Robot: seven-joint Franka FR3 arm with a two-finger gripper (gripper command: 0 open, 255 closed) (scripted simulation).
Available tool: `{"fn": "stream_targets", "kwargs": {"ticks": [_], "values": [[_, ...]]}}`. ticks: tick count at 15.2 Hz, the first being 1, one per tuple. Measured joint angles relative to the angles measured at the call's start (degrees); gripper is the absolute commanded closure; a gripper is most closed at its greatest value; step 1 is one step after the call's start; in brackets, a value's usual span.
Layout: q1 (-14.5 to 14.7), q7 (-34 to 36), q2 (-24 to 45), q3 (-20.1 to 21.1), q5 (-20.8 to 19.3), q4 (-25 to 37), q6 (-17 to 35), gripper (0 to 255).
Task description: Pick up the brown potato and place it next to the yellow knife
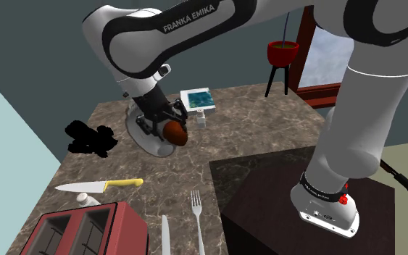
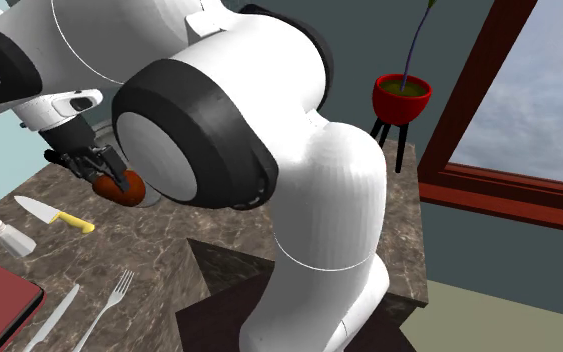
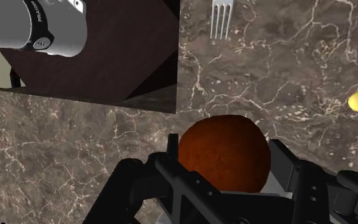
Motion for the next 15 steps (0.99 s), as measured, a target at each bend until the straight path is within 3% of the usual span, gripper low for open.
{"fn": "stream_targets", "kwargs": {"ticks": [6,15], "values": [[4.13,7.14,6.38,2.77,-0.63,6.75,-1.01,255],[4.32,7.82,7.97,2.68,-1.25,1.69,5.46,255]]}}
